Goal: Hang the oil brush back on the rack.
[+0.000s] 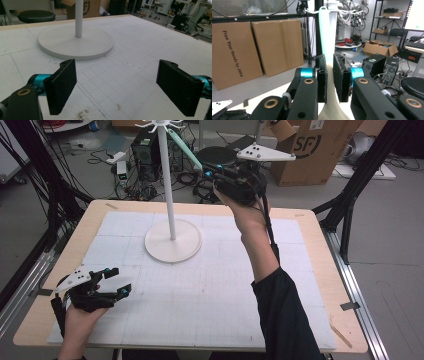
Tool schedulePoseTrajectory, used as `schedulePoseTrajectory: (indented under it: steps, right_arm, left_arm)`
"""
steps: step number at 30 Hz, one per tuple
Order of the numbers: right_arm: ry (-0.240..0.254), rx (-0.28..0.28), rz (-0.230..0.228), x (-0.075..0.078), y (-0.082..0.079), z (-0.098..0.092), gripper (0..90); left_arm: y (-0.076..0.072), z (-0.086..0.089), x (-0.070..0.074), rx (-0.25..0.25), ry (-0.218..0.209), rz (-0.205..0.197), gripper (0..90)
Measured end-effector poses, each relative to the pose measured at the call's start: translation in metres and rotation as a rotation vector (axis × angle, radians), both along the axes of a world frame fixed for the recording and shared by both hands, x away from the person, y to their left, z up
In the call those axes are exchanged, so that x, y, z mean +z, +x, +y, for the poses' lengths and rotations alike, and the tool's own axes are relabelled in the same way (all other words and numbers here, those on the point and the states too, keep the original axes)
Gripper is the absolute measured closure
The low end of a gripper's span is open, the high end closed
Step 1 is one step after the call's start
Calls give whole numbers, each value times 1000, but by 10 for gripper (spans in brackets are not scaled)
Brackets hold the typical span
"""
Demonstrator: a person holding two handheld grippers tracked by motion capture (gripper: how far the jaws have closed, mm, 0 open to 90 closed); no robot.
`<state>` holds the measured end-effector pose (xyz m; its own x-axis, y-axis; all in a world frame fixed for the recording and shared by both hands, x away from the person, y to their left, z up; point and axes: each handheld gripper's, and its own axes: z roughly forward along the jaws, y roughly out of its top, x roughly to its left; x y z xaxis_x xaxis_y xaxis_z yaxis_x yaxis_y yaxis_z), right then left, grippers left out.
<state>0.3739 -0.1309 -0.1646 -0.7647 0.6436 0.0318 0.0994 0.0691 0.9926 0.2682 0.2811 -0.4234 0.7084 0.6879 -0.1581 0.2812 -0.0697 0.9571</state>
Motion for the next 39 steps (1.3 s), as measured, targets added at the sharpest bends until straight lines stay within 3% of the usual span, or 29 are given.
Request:
schedulePoseTrajectory:
  steps: [33, 35, 39]
  right_arm:
    - [-36, -21, 28, -9, 15, 17, 821]
    - [-39, -21, 35, -10, 17, 18, 805]
    - [-48, -10, 50, -13, 18, 20, 662]
  left_arm:
    - [-1, 1, -1, -3, 9, 3, 173]
    - [-2, 2, -1, -2, 7, 4, 173]
    - [-2, 2, -1, 0, 5, 4, 173]
